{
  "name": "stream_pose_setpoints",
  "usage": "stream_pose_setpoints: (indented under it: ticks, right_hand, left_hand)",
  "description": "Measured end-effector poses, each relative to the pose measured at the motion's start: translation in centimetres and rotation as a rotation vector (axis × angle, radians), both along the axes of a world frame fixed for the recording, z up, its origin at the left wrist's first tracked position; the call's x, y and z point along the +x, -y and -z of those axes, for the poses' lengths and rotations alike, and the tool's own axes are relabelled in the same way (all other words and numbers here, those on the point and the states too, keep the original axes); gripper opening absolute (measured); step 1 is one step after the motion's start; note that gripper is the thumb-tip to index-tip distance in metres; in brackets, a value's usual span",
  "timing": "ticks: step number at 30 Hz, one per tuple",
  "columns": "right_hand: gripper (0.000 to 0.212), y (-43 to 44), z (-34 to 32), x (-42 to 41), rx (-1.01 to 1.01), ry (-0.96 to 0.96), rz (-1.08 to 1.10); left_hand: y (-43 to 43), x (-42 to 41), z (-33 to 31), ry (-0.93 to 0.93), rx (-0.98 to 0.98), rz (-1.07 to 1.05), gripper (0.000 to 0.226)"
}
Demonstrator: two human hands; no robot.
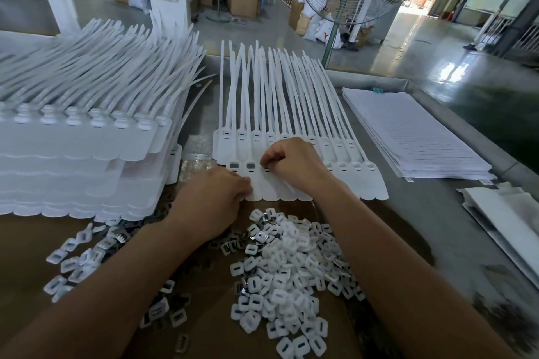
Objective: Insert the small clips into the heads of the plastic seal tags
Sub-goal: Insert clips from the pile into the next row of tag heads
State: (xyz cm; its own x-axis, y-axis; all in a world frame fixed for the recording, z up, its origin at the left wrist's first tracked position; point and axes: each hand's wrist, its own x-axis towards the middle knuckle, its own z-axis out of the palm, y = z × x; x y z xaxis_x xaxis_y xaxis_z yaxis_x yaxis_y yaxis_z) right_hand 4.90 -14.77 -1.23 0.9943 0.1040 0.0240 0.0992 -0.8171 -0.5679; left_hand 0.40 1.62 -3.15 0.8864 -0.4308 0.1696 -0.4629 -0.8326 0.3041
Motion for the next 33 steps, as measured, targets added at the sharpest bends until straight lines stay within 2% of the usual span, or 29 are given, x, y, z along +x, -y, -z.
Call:
stream_pose_setpoints:
  ticks: [7,13,22,29,33]
  right_hand:
    - [0.016,-0.2,0.2,0.5,-0.029,0.038,0.065]
    - [0.016,-0.3,-0.1,1.1,-0.091,-0.013,0.089]
    - [0.017,1.0,-0.5,-0.1,0.072,-0.048,-0.019]
    - [0.014,1.4,-0.8,-3.1,0.106,0.002,-0.104]
    - [0.009,0.3,-2.4,-5.4,0.112,-0.028,-0.281]
  left_hand:
    - [0.2,0.1,-0.1,0.005,0.006,-0.003,0.03]
    - [0.1,0.1,-0.1,-0.001,-0.005,-0.008,0.028]
    - [0.0,0.0,-0.1,0.015,0.007,-0.004,0.029]
    - [0.0,-0.1,-0.1,0.016,-0.036,0.005,0.031]
    - [-0.1,-0.1,-0.1,-0.001,-0.081,-0.006,0.026]
